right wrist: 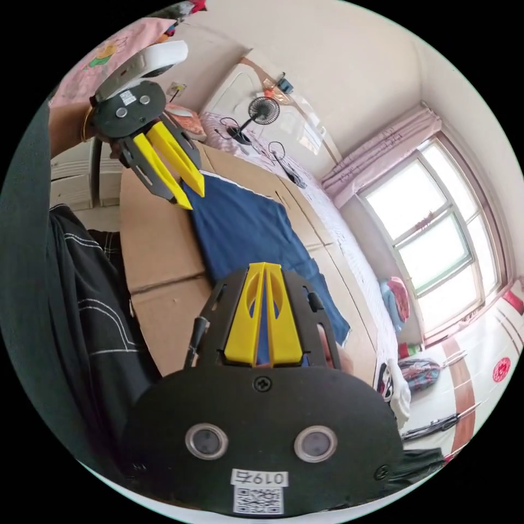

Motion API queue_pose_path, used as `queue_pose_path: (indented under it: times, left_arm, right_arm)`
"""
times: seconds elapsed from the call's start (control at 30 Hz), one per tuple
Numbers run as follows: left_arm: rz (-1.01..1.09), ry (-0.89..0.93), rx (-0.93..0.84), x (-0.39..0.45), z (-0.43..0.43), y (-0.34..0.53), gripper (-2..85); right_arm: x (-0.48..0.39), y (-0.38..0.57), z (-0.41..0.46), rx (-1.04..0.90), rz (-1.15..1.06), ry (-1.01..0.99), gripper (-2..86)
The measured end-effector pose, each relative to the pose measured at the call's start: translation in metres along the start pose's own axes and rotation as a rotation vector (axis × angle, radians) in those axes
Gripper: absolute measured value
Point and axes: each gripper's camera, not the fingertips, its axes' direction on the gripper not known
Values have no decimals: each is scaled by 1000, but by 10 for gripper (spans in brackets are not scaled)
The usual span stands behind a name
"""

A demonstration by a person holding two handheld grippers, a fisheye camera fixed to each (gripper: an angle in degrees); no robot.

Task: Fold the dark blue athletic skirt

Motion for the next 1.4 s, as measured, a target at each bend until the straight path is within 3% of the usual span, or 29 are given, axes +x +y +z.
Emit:
queue_pose_path:
  times: [0.17, 0.43, 0.97, 1.17, 1.4]
  left_arm:
    - [94, -128, -139, -5, -7, 12, 56]
    - [223, -156, -271, -22, -14, 10, 47]
    - [97, -35, -278, -84, -69, -15, 5]
    - [159, -49, -311, -91, -87, -22, 5]
    - [59, -56, -234, -122, -136, -22, 5]
  right_arm:
    - [8, -35, 15, 30, -70, -80, -7]
    - [3, -74, 35, 43, -141, -114, -7]
    - [38, -110, 86, -41, -122, -170, -7]
    - [44, -122, 108, -104, -117, -232, -7]
    - [50, -145, 93, -29, -107, -215, -7]
